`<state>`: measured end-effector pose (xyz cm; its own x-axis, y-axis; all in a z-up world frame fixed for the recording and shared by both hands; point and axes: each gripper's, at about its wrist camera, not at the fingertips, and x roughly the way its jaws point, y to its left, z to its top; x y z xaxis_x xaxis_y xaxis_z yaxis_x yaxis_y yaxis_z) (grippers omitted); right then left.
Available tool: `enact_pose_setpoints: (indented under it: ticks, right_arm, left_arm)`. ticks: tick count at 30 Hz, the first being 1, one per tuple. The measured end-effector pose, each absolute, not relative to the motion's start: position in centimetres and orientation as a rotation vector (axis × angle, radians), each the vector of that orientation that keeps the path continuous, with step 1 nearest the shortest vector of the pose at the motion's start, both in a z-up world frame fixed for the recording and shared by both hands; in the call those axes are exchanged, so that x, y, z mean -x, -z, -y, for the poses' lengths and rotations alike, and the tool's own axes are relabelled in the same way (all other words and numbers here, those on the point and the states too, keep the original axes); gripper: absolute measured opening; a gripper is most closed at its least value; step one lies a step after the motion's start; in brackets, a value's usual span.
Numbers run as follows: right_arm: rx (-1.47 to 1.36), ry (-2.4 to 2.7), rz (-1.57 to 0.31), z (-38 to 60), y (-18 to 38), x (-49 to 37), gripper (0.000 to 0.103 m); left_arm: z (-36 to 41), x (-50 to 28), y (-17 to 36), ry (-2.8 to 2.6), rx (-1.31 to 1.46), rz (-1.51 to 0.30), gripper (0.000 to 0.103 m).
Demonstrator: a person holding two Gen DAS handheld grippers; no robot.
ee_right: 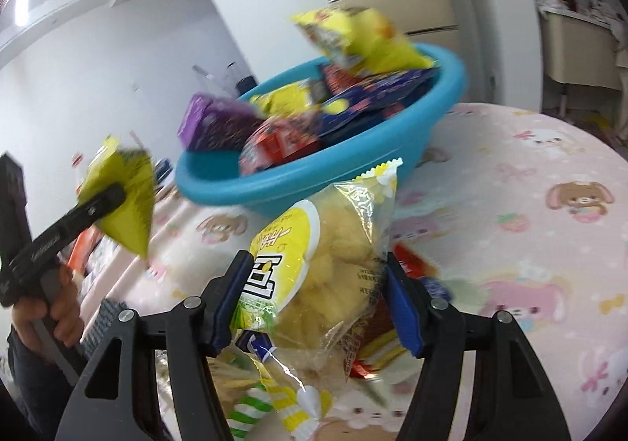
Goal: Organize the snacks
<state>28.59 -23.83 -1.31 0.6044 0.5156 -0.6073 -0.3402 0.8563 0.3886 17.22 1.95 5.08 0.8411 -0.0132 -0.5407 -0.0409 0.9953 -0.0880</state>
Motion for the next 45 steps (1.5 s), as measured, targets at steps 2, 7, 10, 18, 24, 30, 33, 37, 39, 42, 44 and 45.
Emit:
enact_pose_setpoints:
  ticks: [2, 7, 10, 18, 24, 30, 33, 37, 39, 42, 44, 45]
  right_arm:
    - [-0.245, -0.453, -0.754, 24.5, 1.1, -28.6, 0.064]
    - [-0.298, -0.383, -0.71, 26.6, 0.6, -28.7, 0.055]
    - [-0.311, -0.372, -0.704, 27.2, 0.5, -28.7, 0.055]
    - [-0.3, -0.386, -0.663, 27.1, -0.3, -28.2, 0.05]
    - [-0.307, -0.353, -0.6, 28.3, -1.5, -27.5, 0.05]
    - [-0.303, -0.282, -0.526, 29.6, -2.8, -26.6, 0.05]
    - [-0.273, -0.254, -0.469, 29.6, -3.7, -25.9, 0.05]
    - [-0.26, -0.267, -0.432, 29.4, -4.4, -25.3, 0.05]
    - [-0.301, -0.301, -0.438, 29.6, -4.3, -25.5, 0.05]
    - [-0.327, -0.329, -0.45, 29.5, -4.2, -25.6, 0.05]
    - [-0.308, -0.331, -0.435, 29.2, -4.7, -25.3, 0.05]
    - [-0.295, -0.331, -0.42, 29.0, -5.1, -25.1, 0.05]
  left_arm:
    - [-2.1, -17.1, -5.2, -0.016, 0.102, -0.563, 0.071]
    - [-2.2, -16.8, -5.4, -0.018, 0.114, -0.548, 0.071]
    - [-2.1, -16.8, -5.4, -0.022, 0.114, -0.548, 0.071]
    - [-2.3, -16.8, -5.4, -0.031, 0.121, -0.546, 0.071]
    - [-2.6, -16.7, -5.6, -0.032, 0.134, -0.536, 0.071]
    - [-2.6, -16.4, -5.8, -0.027, 0.141, -0.526, 0.071]
    - [-2.3, -16.3, -6.1, -0.023, 0.136, -0.519, 0.071]
    - [-1.9, -15.8, -6.7, -0.017, 0.124, -0.497, 0.071]
    - [-1.8, -15.5, -7.0, -0.013, 0.123, -0.486, 0.071]
    - [-1.6, -15.1, -7.3, -0.001, 0.123, -0.474, 0.071]
    - [-1.5, -14.8, -7.5, 0.003, 0.12, -0.467, 0.071]
    - [-1.4, -14.6, -7.7, 0.01, 0.122, -0.463, 0.071]
